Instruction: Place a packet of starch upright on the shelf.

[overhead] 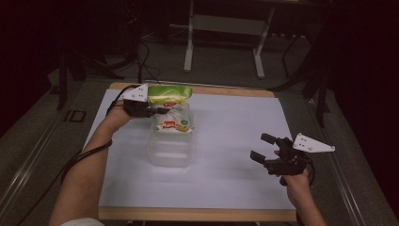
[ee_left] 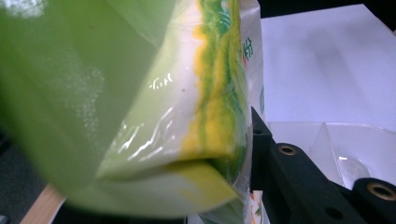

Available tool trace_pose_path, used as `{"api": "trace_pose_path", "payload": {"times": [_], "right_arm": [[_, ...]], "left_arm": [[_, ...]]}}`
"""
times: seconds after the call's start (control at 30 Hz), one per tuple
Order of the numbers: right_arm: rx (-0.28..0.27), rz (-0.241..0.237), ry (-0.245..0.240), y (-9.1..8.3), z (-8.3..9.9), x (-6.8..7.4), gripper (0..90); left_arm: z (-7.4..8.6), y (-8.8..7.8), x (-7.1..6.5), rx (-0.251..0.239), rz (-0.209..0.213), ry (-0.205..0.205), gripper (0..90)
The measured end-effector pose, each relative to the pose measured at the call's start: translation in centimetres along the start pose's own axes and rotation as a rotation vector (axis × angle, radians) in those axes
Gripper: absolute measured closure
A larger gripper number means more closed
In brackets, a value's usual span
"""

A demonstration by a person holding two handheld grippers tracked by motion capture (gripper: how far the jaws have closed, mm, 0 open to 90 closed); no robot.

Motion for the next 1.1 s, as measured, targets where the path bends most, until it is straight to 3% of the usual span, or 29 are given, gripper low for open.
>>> {"api": "trace_pose_path", "payload": {"times": [0.37, 0.43, 0.5, 0.6, 0.87, 0.9, 0.97, 1.03, 1.1], "right_arm": [[0.014, -0.017, 0.000, 0.4, 0.3, 0.1, 14.2], [0.016, -0.017, 0.000, 0.4, 0.3, 0.1, 14.2], [0.019, -0.022, 0.000, 0.5, 0.4, 0.2, 14.2], [0.025, -0.024, -0.002, 0.6, 0.5, 0.3, 14.2], [0.031, -0.021, 0.001, 0.6, 0.7, 0.2, 14.2], [0.030, -0.021, -0.001, 0.6, 0.6, 0.2, 14.2], [0.032, -0.019, -0.004, 0.5, 0.6, 0.3, 14.2], [0.031, -0.018, -0.005, 0.4, 0.5, 0.3, 14.2], [0.036, -0.014, -0.003, 0.3, 0.6, 0.2, 14.2]], "left_arm": [[1.9, 1.4, -0.9, 0.042, 0.010, -0.013, 75.9], [2.4, 1.9, -1.1, 0.080, 0.010, -0.014, 75.9], [2.8, 2.4, -1.1, 0.101, 0.003, -0.049, 76.0], [3.1, 2.5, -1.0, 0.093, 0.004, -0.081, 76.1], [3.3, 2.4, -1.0, 0.092, 0.001, -0.091, 75.9], [3.2, 2.4, -1.0, 0.096, 0.000, -0.108, 75.8], [3.1, 2.3, -1.0, 0.092, -0.014, -0.103, 72.6], [2.7, 2.2, -0.7, 0.080, -0.053, -0.101, 62.5], [2.4, 2.0, -0.5, 0.075, -0.073, -0.141, 58.1]]}}
Point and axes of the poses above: each handheld gripper's, and its own axes: y roughly forward along the jaws, z roughly out of its underside, x roughly to its left, the point moved 8 cm from there along y, roughly forward along the jaws, and after that the axes turned 14 degrees about -z, right-handed, at the moved point
